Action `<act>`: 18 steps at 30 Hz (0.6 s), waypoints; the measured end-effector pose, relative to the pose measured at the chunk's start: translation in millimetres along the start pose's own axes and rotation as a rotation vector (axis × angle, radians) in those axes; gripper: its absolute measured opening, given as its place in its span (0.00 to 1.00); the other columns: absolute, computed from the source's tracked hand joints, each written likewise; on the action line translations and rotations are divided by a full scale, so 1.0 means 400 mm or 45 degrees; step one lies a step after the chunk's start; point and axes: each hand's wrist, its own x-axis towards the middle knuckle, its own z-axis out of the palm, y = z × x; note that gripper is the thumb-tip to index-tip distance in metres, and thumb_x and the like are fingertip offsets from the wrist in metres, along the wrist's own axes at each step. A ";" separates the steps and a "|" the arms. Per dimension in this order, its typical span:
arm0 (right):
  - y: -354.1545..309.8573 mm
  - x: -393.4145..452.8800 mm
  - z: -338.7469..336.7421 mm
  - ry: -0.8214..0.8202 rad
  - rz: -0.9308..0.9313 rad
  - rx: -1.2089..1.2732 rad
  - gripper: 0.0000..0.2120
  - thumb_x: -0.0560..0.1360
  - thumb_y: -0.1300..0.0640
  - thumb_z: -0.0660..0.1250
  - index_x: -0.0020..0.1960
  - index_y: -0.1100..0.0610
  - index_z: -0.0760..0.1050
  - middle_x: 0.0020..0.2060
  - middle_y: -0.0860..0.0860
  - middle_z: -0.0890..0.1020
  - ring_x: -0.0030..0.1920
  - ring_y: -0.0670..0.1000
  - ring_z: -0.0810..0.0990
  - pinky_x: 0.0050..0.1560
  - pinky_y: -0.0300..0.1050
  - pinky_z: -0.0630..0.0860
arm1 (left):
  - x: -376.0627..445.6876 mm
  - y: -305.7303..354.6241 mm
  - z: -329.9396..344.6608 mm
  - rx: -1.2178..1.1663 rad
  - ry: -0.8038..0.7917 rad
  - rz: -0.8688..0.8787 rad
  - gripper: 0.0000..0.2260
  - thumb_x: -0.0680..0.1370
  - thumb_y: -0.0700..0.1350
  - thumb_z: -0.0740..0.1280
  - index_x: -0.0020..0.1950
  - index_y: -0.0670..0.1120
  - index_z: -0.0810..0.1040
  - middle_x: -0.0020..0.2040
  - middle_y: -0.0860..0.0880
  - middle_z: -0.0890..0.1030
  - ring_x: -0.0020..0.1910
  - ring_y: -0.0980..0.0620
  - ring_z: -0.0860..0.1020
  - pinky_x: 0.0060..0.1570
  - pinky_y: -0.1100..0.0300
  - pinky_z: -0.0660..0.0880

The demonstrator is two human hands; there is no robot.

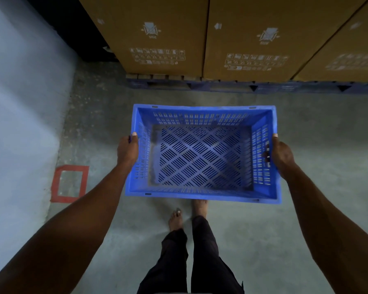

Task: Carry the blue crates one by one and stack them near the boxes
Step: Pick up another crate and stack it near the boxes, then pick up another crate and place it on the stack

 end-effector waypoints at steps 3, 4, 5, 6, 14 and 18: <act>-0.042 -0.053 -0.024 0.167 -0.087 -0.406 0.37 0.77 0.30 0.56 0.68 0.61 0.72 0.62 0.66 0.78 0.62 0.67 0.77 0.63 0.60 0.71 | -0.064 0.030 -0.030 0.270 0.150 0.208 0.22 0.82 0.58 0.59 0.64 0.43 0.76 0.62 0.38 0.78 0.64 0.37 0.75 0.61 0.45 0.71; -0.060 -0.089 -0.024 0.226 -0.150 -0.480 0.34 0.79 0.35 0.58 0.74 0.59 0.66 0.68 0.66 0.74 0.67 0.68 0.72 0.67 0.62 0.67 | -0.102 0.045 -0.045 0.321 0.185 0.302 0.22 0.83 0.57 0.60 0.70 0.44 0.73 0.68 0.39 0.75 0.68 0.38 0.72 0.65 0.44 0.68; -0.079 -0.131 -0.021 0.247 -0.243 -0.516 0.34 0.79 0.37 0.59 0.78 0.56 0.61 0.71 0.65 0.70 0.70 0.68 0.69 0.68 0.64 0.64 | -0.145 0.058 -0.063 0.379 0.235 0.418 0.23 0.83 0.57 0.60 0.73 0.45 0.71 0.71 0.41 0.73 0.70 0.39 0.70 0.67 0.44 0.66; -0.104 -0.183 -0.016 0.258 -0.346 -0.528 0.36 0.78 0.36 0.58 0.79 0.55 0.59 0.73 0.64 0.69 0.71 0.68 0.67 0.69 0.64 0.63 | -0.190 0.072 -0.085 0.467 0.309 0.550 0.24 0.83 0.57 0.60 0.75 0.46 0.69 0.73 0.41 0.71 0.71 0.39 0.69 0.68 0.44 0.65; -0.195 -0.555 0.114 -0.050 -1.041 -0.615 0.36 0.77 0.31 0.53 0.81 0.42 0.52 0.81 0.49 0.54 0.81 0.54 0.46 0.76 0.62 0.48 | -0.526 0.035 -0.232 0.681 0.611 0.636 0.27 0.82 0.58 0.61 0.80 0.51 0.65 0.81 0.43 0.60 0.79 0.39 0.60 0.74 0.42 0.60; -0.195 -0.727 0.184 -0.334 -1.233 -0.591 0.35 0.78 0.30 0.52 0.81 0.39 0.49 0.82 0.46 0.51 0.81 0.49 0.41 0.77 0.60 0.45 | -0.683 -0.064 -0.323 0.437 0.736 0.375 0.28 0.80 0.59 0.61 0.79 0.52 0.65 0.81 0.44 0.61 0.79 0.40 0.59 0.75 0.41 0.60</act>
